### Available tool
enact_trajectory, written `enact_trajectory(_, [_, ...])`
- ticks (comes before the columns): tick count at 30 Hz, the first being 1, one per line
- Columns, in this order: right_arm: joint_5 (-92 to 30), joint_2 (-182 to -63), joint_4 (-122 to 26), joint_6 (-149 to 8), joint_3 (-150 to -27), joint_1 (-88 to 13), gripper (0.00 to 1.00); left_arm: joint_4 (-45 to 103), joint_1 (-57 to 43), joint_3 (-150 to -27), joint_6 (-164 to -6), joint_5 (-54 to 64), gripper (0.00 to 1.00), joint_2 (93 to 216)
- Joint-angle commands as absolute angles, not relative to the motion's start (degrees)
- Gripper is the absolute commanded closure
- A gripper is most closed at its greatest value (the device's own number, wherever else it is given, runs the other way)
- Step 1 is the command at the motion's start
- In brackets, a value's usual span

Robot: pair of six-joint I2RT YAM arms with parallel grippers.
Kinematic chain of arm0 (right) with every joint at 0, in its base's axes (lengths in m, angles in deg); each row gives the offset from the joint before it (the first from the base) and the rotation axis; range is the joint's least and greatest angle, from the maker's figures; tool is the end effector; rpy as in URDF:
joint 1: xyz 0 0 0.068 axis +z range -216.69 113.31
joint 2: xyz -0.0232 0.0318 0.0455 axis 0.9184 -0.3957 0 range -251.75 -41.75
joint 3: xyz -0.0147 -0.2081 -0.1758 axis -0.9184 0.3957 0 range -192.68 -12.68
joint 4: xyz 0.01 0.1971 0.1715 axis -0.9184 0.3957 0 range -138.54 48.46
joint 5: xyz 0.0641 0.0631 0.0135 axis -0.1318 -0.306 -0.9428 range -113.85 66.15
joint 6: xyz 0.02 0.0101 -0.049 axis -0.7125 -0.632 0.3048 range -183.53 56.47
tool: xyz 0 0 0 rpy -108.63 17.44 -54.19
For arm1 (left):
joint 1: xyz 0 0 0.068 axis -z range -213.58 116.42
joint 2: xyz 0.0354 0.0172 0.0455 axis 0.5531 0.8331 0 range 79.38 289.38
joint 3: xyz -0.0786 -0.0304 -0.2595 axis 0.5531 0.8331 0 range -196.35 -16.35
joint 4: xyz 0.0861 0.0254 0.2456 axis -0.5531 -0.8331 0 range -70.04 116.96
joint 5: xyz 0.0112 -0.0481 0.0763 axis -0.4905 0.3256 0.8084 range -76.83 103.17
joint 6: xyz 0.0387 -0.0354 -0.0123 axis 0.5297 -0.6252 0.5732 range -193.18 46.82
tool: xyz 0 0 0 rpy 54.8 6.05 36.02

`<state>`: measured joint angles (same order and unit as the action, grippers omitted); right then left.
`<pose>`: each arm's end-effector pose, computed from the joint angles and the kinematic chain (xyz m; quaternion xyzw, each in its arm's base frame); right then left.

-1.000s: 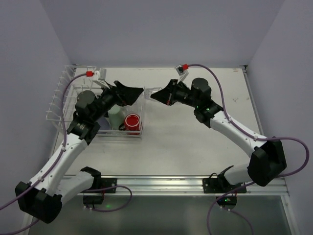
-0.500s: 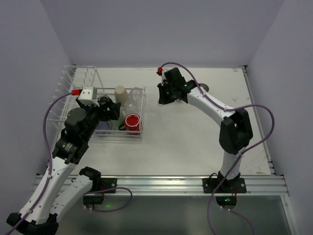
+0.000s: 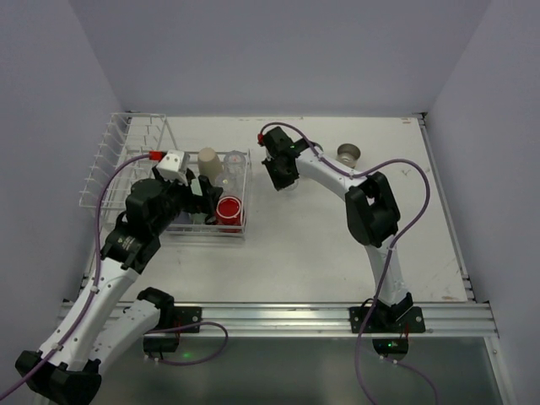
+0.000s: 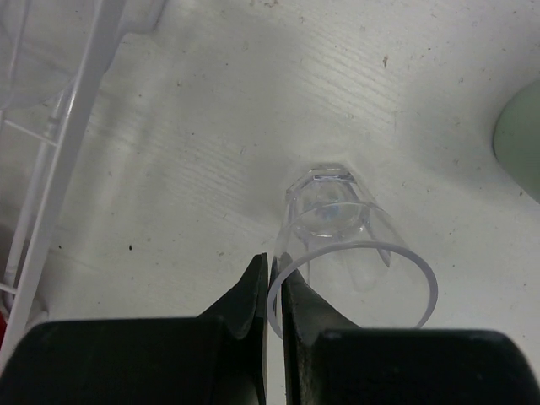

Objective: Unload the cups from the dish rack

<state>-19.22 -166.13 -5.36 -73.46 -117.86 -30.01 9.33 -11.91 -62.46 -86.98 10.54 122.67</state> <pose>0.3794 0.2790 0.2105 -0.2151 0.9462 0.0584 0.2346 0.1625 -0.0663 0.3386 0.0684 0.7893 -0.2031 0.5754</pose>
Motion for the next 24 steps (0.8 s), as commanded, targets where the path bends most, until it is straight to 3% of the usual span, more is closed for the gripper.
enact_trajectory(1, [-16.0,-166.6,-3.9,-72.0,-121.2,-29.5,0.93,10.2,-11.8,-62.3,-85.0,6.6,0.0,123.6])
enact_trajectory(3, [-15.8,-166.5,-4.1,-71.8,-121.1,-29.3,0.79,10.2,-11.8,-62.4,-85.0,6.4,0.0,123.9])
enact_trajectory(7, [-16.2,-164.1,-5.8,-72.3,-119.6,-29.3,0.62,9.8,-11.8,-62.8,-85.0,7.4,0.0,124.5])
enact_trajectory(10, [-17.9,-160.2,-8.8,-72.8,-117.9,-29.3,0.56,8.7,-11.8,-63.6,-85.5,10.4,0.0,125.3])
enact_trajectory(14, [-22.1,-153.4,-13.3,-74.4,-114.1,-29.3,0.38,6.9,-11.8,-65.0,-87.5,14.6,0.0,126.9])
enact_trajectory(17, [-23.5,-146.5,-19.0,-75.7,-108.0,-29.1,0.31,4.7,-11.8,-66.2,-90.0,18.9,0.0,128.8])
enact_trajectory(20, [-27.2,-138.0,-27.4,-77.2,-98.9,-29.0,0.29,4.0,-11.8,-66.5,-92.7,26.6,0.0,129.7])
enact_trajectory(24, [-33.0,-126.9,-39.2,-82.5,-82.8,-28.3,0.3,4.1,-11.8,-66.8,-95.5,27.1,0.0,131.4])
